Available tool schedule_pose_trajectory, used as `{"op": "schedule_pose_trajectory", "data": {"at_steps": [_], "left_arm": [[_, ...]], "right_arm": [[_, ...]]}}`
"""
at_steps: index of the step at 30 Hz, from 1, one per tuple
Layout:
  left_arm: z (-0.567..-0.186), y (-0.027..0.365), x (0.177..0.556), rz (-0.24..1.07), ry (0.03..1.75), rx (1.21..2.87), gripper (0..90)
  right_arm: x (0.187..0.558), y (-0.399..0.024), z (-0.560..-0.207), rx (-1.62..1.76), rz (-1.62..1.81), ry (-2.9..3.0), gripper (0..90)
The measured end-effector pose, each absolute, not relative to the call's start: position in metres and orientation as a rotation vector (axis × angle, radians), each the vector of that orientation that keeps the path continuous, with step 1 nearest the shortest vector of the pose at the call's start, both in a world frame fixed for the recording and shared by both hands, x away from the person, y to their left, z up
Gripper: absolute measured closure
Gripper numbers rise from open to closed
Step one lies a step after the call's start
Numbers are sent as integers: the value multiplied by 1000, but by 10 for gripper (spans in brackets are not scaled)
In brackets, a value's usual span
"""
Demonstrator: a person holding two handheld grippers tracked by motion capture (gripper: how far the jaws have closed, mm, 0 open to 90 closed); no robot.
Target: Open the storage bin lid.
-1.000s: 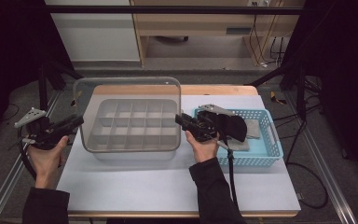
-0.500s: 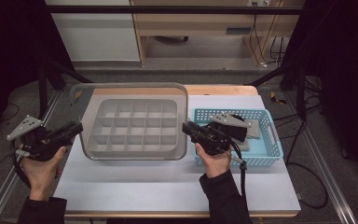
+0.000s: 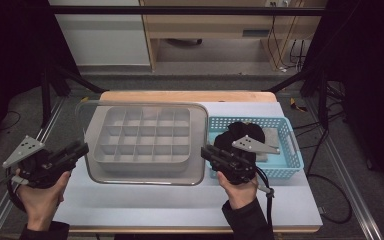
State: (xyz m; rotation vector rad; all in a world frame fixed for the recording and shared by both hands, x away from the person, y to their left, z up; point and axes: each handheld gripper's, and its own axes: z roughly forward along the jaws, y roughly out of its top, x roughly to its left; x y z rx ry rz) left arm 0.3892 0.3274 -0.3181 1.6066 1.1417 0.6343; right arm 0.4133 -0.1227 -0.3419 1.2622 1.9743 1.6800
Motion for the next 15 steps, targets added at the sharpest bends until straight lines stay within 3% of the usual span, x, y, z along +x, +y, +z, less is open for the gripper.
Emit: {"op": "schedule_pose_trajectory", "data": {"at_steps": [15], "left_arm": [[-340, 332, 360, 584, 1166, 1615, 686]], "right_arm": [[381, -124, -352, 1234, 1652, 2032, 745]]}}
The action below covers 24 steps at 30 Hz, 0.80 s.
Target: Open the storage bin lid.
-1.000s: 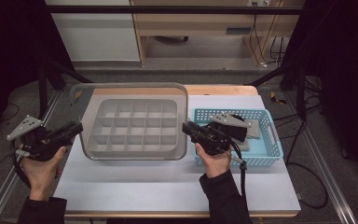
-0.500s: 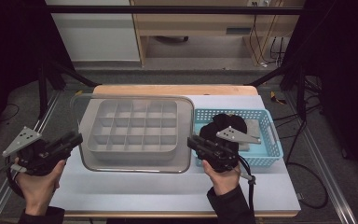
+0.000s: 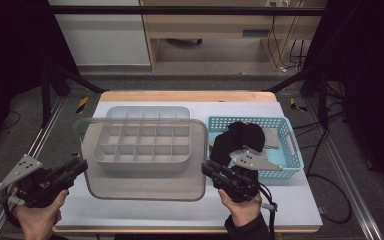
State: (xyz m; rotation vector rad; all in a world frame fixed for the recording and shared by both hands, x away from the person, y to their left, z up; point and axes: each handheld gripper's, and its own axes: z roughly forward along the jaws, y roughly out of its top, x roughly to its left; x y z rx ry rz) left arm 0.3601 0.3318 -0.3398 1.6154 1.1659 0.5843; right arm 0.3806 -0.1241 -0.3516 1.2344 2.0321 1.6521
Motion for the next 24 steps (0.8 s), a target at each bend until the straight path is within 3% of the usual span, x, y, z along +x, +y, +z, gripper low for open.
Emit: {"op": "schedule_pose_trajectory", "data": {"at_steps": [24], "left_arm": [[-380, 337, 326, 522, 1233, 1635, 687]], "right_arm": [[353, -120, -387, 1265, 1597, 2139, 750]]}}
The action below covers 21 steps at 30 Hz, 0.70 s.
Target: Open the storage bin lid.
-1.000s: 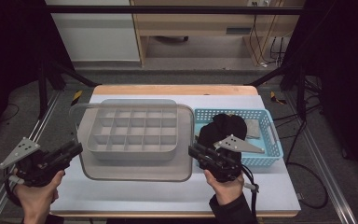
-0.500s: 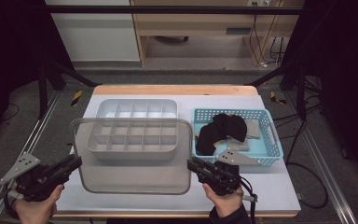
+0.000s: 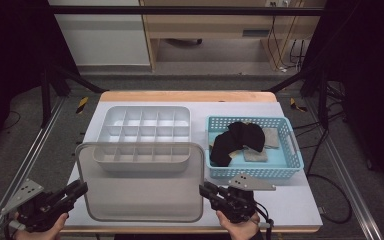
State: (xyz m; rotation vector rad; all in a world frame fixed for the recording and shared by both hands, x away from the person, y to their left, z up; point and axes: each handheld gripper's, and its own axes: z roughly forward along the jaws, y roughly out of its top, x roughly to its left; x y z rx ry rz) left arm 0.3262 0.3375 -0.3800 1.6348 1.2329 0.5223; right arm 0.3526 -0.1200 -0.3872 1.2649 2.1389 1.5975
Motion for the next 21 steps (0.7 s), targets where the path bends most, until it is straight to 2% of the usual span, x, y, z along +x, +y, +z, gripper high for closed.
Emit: {"op": "schedule_pose_trajectory", "data": {"at_steps": [21], "left_arm": [[-416, 345, 310, 472, 1322, 1687, 688]], "right_arm": [[342, -109, -425, 1349, 1518, 2254, 747]]}}
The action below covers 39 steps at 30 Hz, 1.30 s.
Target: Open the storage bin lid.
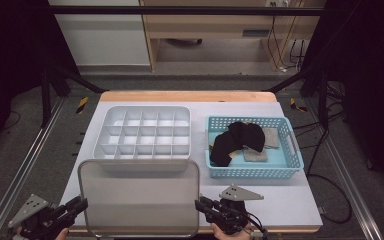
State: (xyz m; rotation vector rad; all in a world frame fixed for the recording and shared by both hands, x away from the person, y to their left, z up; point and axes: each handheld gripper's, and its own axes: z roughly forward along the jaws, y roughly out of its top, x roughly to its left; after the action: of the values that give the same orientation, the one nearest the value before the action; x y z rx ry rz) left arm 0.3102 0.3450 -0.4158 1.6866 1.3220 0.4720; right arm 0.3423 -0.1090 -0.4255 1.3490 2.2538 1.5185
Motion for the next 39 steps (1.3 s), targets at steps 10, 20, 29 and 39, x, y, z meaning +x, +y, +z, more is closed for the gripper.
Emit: {"op": "schedule_pose_trajectory", "data": {"at_steps": [10, 20, 29, 39], "left_arm": [[-434, 346, 309, 437, 1371, 1708, 688], [-448, 345, 311, 417, 1406, 1732, 686], [-456, 345, 312, 398, 1444, 1748, 685], [-462, 344, 313, 389, 1462, 1759, 682]], "right_arm": [[343, -105, -443, 1395, 1470, 2299, 743], [343, -102, -457, 1427, 1419, 2326, 738], [346, -98, -468, 1453, 1374, 2343, 729], [344, -97, -472, 1452, 1367, 2350, 720]]}}
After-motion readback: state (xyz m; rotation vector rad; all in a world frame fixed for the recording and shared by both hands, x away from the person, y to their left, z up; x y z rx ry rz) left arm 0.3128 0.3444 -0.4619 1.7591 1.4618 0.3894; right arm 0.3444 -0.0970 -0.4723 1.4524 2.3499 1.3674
